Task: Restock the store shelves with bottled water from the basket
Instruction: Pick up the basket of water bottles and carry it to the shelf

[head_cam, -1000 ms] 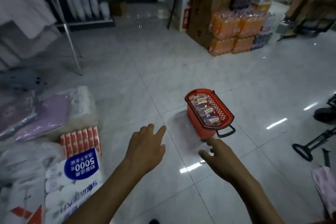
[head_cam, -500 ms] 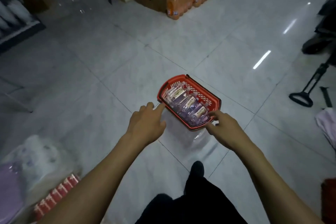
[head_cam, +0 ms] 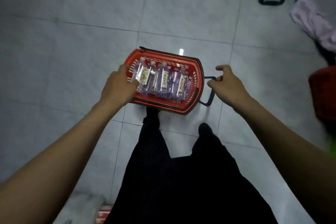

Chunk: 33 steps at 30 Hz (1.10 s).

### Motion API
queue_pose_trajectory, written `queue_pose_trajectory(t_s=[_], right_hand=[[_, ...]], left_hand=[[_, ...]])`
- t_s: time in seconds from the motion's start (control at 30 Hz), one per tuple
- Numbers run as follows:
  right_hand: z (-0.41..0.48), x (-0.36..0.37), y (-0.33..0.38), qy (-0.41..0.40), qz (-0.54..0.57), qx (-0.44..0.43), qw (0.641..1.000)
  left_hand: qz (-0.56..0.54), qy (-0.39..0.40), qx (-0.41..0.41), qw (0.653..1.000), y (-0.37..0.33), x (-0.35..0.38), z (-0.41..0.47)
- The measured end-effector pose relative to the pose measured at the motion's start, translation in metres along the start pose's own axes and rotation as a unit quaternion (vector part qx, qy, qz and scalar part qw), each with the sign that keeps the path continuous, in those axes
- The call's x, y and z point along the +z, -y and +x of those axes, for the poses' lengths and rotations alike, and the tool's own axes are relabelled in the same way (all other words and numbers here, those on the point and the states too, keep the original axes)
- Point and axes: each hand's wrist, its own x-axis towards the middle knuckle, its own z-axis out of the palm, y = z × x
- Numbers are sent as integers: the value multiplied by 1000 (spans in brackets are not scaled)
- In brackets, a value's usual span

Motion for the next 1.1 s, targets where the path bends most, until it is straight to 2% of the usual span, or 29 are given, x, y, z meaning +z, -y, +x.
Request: queue_pose_trajectory(t_s=[0.13,0.27,0.4,0.53,0.67,0.73,0.83,0.9,1.1], right_hand=[[76,49,-25,-54,48,101,992],[150,112,-66,-57,94,191,975],[229,170,-113,-71,101,212,969],[284,202,-152,-127,79,194,970],[309,222,-185,-155,52,169,972],[313,226,-193,-168,30,152,974],[311,216,-195,-117,41,103,987],[301,199,-194,-93,45,109,989],[236,141,-186,-100,57,135,984]], left_hand=[[7,63,-14,998,39,29,119],[-30,59,-109,992,86,74,212],[-62,33,-164,984,138,130,290],[-62,17,-191,980,175,179,346],[-72,9,-160,984,195,209,372],[-24,-3,-134,991,204,213,377],[59,21,-92,994,210,205,376],[79,36,-73,994,203,200,368],[72,54,-24,996,158,176,325]])
